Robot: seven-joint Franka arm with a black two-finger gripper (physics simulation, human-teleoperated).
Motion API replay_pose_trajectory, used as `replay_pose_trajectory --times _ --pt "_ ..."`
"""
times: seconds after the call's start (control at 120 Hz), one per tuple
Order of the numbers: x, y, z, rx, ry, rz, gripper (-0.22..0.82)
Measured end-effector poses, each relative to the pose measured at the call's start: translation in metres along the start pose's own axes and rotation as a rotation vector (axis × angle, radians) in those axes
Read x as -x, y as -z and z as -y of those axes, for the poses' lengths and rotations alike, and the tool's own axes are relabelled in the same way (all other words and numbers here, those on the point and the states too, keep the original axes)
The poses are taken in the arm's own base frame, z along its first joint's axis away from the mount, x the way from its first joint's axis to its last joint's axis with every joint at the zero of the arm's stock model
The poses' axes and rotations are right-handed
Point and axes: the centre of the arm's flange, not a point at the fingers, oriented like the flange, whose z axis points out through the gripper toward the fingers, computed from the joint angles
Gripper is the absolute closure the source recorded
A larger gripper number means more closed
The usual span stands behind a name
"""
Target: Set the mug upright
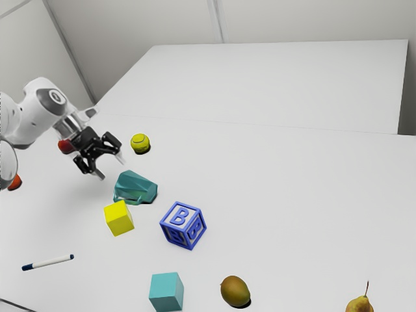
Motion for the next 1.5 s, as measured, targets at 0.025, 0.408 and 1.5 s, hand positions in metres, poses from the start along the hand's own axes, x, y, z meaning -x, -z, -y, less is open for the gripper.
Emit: replay_pose_trajectory --times 0.025,0.408,1.5 --pt "-0.002 -0.003 0.001 0.008 0.0 0.003 0.0" --pt "-0.017 -0.039 0.005 0.177 0.025 0.015 0.0" --pt "0.012 -0.011 -0.077 -0.038 -0.122 -0.019 0.77"
